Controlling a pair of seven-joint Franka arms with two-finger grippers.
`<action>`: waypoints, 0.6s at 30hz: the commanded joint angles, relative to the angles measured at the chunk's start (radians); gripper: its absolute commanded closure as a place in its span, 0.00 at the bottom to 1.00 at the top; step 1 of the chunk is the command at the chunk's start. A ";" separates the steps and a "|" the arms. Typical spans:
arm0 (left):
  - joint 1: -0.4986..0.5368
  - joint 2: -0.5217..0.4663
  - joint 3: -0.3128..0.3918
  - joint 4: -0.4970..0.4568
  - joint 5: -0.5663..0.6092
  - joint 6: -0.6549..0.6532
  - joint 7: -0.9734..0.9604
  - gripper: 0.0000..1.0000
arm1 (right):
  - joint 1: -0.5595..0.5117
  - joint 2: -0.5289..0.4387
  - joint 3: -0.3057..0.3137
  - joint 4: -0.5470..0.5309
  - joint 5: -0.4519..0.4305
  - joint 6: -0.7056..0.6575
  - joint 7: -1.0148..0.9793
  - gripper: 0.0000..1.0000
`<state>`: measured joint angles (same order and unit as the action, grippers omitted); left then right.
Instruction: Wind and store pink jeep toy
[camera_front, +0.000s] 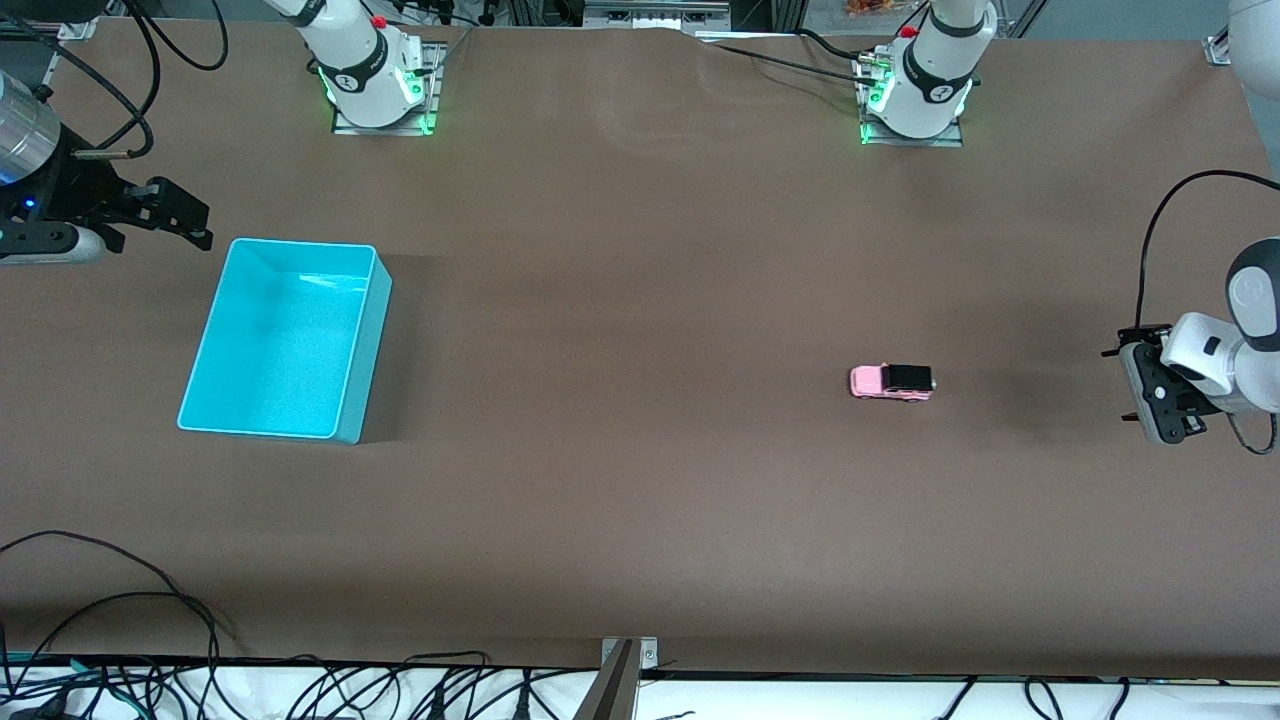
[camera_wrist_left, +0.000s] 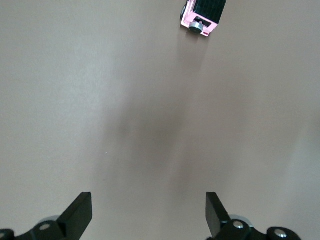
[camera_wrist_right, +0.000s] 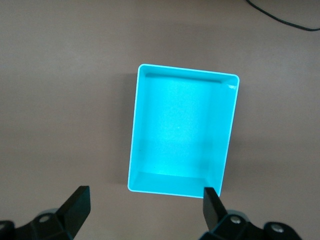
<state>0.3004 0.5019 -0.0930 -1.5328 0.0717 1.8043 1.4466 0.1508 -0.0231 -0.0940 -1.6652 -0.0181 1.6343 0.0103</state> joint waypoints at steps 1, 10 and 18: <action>0.000 -0.025 -0.043 0.062 0.003 -0.117 -0.123 0.00 | 0.004 0.005 -0.001 0.019 -0.011 -0.017 0.000 0.00; -0.001 -0.069 -0.137 0.108 0.011 -0.224 -0.311 0.00 | 0.004 0.005 -0.001 0.019 -0.011 -0.018 -0.003 0.00; -0.007 -0.123 -0.212 0.109 0.017 -0.281 -0.497 0.00 | 0.004 0.005 -0.001 0.018 -0.011 -0.018 -0.007 0.00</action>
<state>0.2952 0.4192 -0.2596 -1.4267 0.0718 1.5657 1.0585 0.1508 -0.0228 -0.0940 -1.6652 -0.0181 1.6343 0.0103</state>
